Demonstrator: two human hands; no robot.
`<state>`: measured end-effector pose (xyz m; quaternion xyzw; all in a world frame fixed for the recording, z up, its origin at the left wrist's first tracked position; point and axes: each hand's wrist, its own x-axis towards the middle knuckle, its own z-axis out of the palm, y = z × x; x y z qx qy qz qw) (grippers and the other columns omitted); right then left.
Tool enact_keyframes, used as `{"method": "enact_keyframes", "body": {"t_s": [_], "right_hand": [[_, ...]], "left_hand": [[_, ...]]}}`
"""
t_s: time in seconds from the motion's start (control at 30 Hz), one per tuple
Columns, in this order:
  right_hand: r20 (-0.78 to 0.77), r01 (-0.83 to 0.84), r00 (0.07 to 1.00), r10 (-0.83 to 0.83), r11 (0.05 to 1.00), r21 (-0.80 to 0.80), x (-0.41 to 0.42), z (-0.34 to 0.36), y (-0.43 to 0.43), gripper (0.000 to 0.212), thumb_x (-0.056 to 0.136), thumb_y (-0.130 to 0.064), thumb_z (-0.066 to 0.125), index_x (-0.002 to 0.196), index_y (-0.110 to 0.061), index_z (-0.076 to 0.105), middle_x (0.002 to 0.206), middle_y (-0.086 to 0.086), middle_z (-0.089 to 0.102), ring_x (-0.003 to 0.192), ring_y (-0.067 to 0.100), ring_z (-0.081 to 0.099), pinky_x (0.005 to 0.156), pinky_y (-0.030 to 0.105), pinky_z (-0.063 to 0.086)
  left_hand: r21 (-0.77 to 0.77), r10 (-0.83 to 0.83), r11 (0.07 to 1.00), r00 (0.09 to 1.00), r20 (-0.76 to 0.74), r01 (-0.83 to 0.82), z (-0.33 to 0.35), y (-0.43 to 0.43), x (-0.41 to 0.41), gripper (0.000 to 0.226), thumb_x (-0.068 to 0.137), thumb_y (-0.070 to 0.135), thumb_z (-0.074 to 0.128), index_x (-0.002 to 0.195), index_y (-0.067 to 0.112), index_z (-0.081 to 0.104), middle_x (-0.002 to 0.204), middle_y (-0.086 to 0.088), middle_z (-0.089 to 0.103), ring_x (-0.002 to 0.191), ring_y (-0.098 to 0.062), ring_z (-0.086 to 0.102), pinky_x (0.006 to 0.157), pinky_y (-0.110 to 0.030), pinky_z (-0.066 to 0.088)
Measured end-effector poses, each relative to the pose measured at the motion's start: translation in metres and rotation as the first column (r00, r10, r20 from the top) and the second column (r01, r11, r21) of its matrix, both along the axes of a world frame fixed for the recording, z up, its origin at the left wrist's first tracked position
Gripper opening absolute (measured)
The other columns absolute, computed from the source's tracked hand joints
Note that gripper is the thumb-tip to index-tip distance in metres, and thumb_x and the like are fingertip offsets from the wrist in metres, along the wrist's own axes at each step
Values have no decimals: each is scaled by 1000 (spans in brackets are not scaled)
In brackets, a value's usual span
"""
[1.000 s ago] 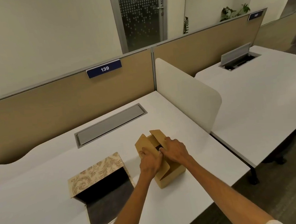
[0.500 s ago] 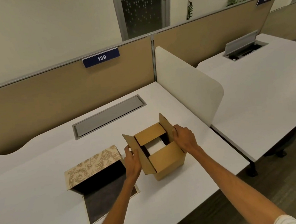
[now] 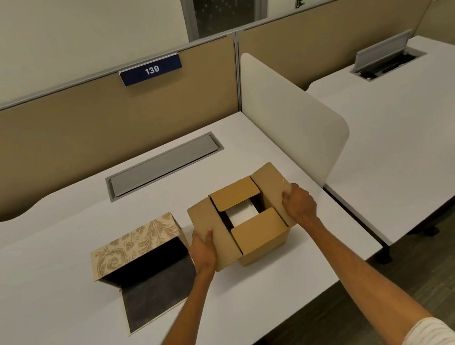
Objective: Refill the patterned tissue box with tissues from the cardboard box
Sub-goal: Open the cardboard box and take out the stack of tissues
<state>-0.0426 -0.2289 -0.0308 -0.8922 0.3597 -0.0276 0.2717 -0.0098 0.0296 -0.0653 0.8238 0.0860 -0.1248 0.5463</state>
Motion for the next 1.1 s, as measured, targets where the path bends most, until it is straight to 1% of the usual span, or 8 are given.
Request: {"method": "enact_keyframes", "body": {"t_s": [0.07, 0.13, 0.23, 0.53, 0.67, 0.8, 0.93, 1.1], "right_hand": [[-43, -3, 999, 4, 1000, 18, 0, -5, 2, 50, 101, -32, 36, 140, -2, 36, 130, 21, 56, 116, 37, 55, 96, 48, 44], [-108, -11, 994, 15, 999, 40, 0, -10, 3, 56, 102, -34, 32, 148, -4, 23, 138, 21, 50, 124, 38, 48, 103, 53, 38], [-192, -26, 981, 41, 997, 78, 0, -19, 8, 56, 103, -35, 25, 150, -7, 21, 142, 20, 47, 129, 38, 44, 108, 57, 30], [-171, -12, 984, 41, 986, 168, 3, -32, 10, 52, 104, -34, 17, 150, -10, 27, 142, 18, 49, 130, 38, 45, 112, 57, 28], [-189, -16, 981, 46, 988, 157, 3, -31, 7, 53, 104, -36, 17, 151, -12, 24, 142, 18, 49, 131, 37, 44, 111, 60, 25], [-146, -42, 988, 44, 999, 19, -3, -25, 10, 58, 102, -39, 25, 152, -11, 19, 155, 16, 29, 143, 33, 26, 112, 66, 14], [-77, -188, 982, 173, 942, -280, -12, -16, 30, 68, 95, -40, 44, 151, -8, 22, 160, 15, 18, 148, 28, 16, 112, 66, 5], [-200, -488, 868, 455, 856, -168, -12, -10, 52, 80, 82, -45, 59, 149, -16, 24, 159, 7, 20, 150, 22, 5, 115, 60, -2]], "left_hand": [[63, -45, 997, 998, -43, 48, -4, -2, -3, 51, 101, 43, 38, 135, 5, 41, 130, -18, 57, 112, -33, 59, 93, -45, 50], [143, -114, 981, 988, -104, 128, -8, -5, -5, 60, 103, 44, 30, 150, 6, 23, 137, -19, 53, 120, -36, 55, 100, -46, 47], [193, -174, 960, 973, -153, 202, -12, -13, -9, 65, 104, 41, 21, 155, 7, 0, 143, -21, 48, 128, -40, 50, 104, -47, 41], [160, -255, 944, 946, -199, 289, -15, -23, -11, 62, 105, 39, 16, 156, 9, -1, 151, -18, 41, 133, -40, 45, 110, -49, 38], [211, -255, 932, 947, -194, 294, -12, -22, -10, 60, 104, 42, 19, 155, 9, 14, 148, -22, 44, 130, -41, 48, 109, -52, 40], [336, -170, 918, 974, -153, 213, -6, -14, -2, 72, 101, 52, 26, 156, 12, 2, 163, -20, 5, 144, -43, 28, 113, -55, 33], [555, -185, 821, 982, 36, 135, 10, -14, 5, 95, 93, 61, 41, 155, 7, -7, 162, -25, -7, 150, -41, 2, 121, -57, 15], [718, -384, 662, 920, 80, 214, 29, -34, 21, 117, 80, 66, 60, 155, 9, -10, 161, -24, -11, 151, -38, -8, 115, -65, 10]]}}
